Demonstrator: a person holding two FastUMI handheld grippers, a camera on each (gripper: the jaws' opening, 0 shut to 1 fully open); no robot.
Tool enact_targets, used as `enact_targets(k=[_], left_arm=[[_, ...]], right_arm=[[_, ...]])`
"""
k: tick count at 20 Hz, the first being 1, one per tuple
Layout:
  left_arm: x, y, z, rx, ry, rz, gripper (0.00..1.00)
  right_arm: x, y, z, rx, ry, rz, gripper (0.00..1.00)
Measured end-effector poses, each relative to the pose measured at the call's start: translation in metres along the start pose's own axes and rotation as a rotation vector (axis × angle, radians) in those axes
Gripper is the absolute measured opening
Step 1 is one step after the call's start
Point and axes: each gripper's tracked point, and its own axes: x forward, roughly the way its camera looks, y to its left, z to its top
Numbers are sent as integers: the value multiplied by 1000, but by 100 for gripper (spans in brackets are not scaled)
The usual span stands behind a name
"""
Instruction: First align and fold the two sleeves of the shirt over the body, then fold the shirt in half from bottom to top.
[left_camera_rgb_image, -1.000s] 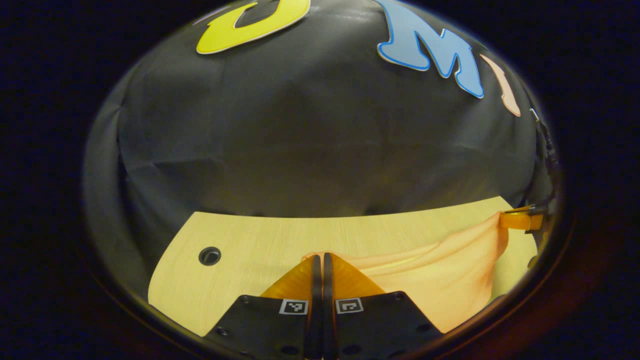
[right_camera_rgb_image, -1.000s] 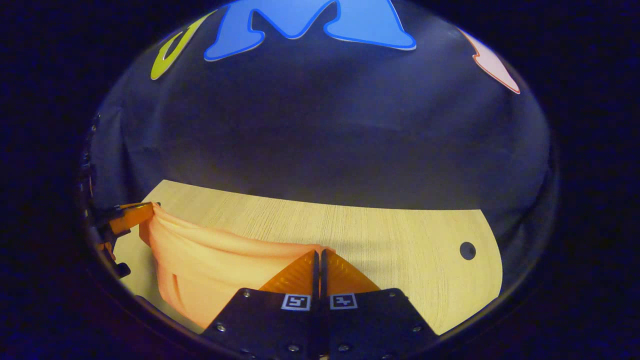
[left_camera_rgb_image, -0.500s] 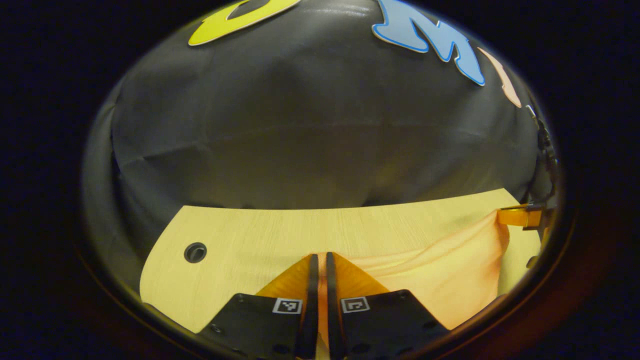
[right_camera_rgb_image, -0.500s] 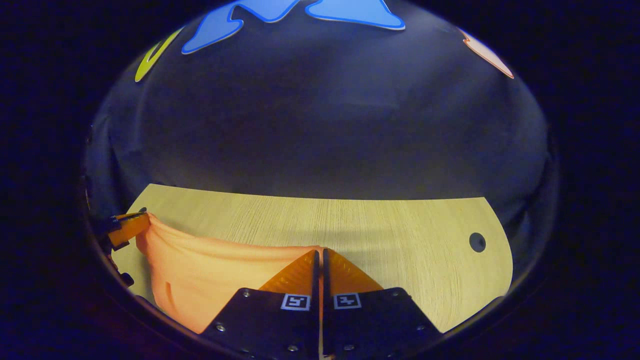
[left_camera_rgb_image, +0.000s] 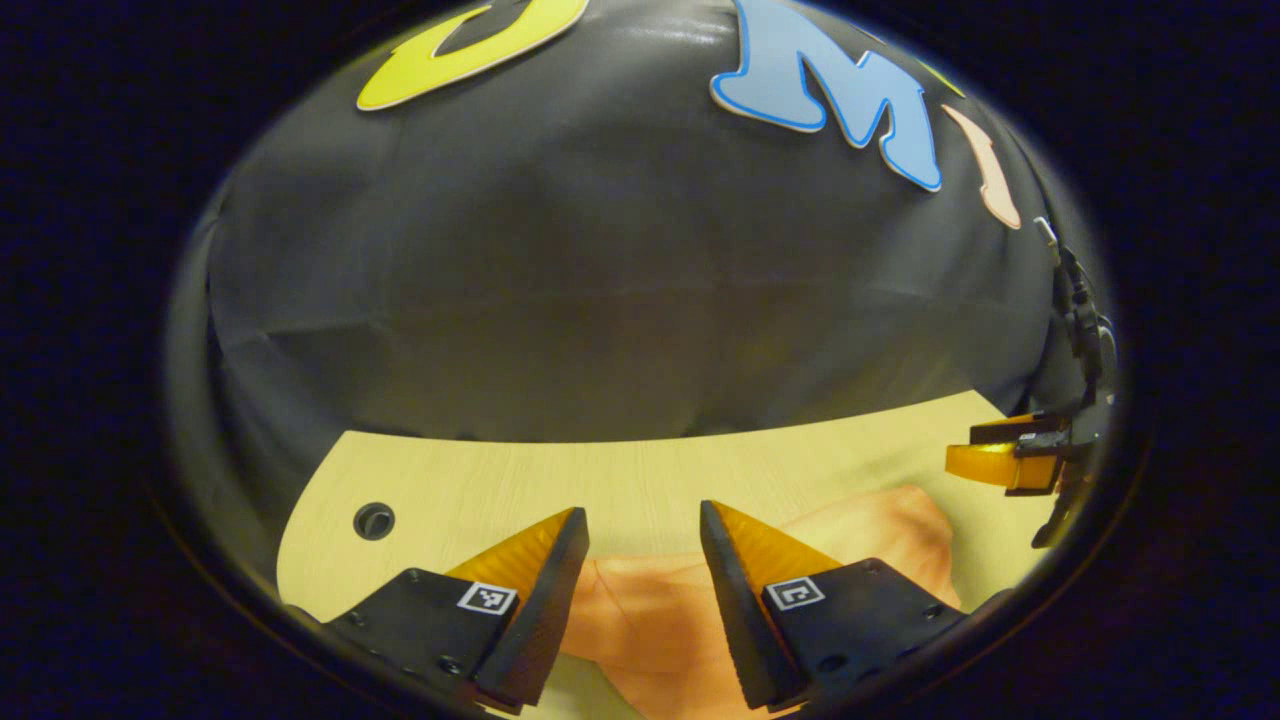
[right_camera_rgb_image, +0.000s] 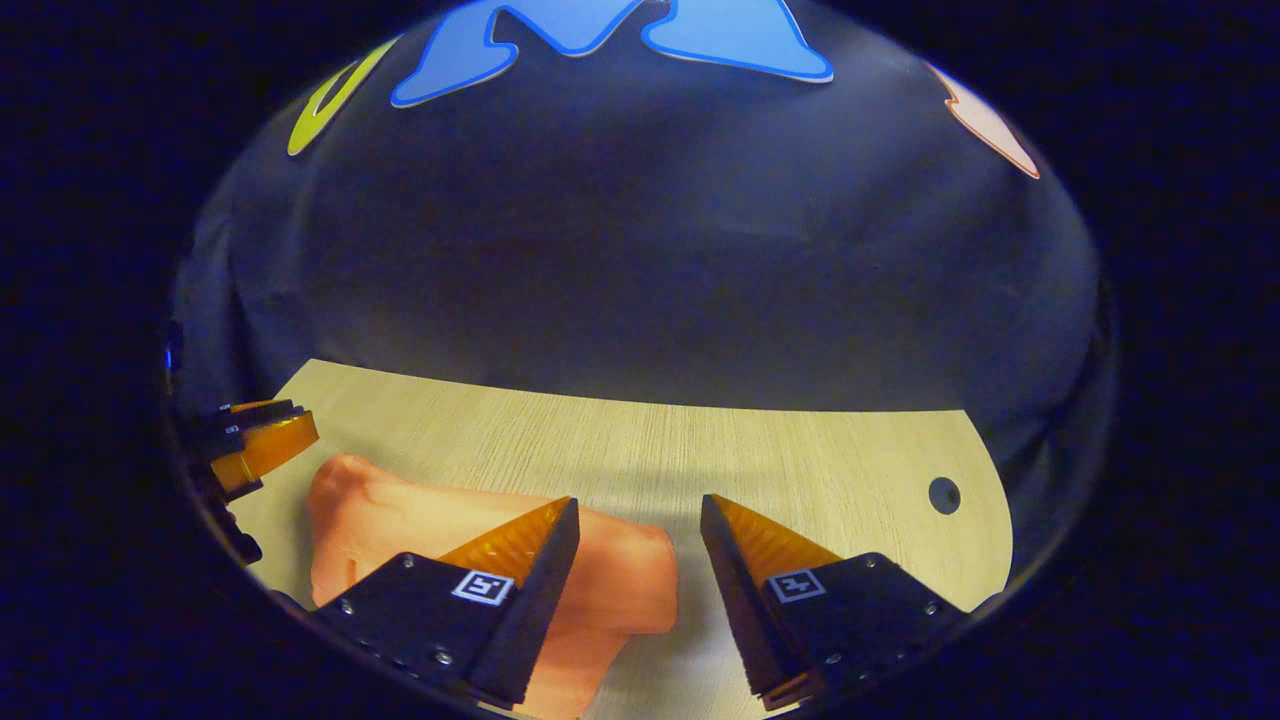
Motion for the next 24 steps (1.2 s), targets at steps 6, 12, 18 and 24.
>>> enact_targets(k=[6,12,18,24], left_arm=[[-63,-20,50,2,-80,-36,74],[-159,-37,102,5,-180,-58,74],[-257,-54,144,9,-251,-66,74],[-342,-58,164,18,-342,-27,72]], right_arm=[[-58,11,32,-31,-82,8,79],[-159,35,78,-52,-231,24,78],[-266,65,105,-87,-380,39,78],[-339,90,102,-79,-482,54,78]])
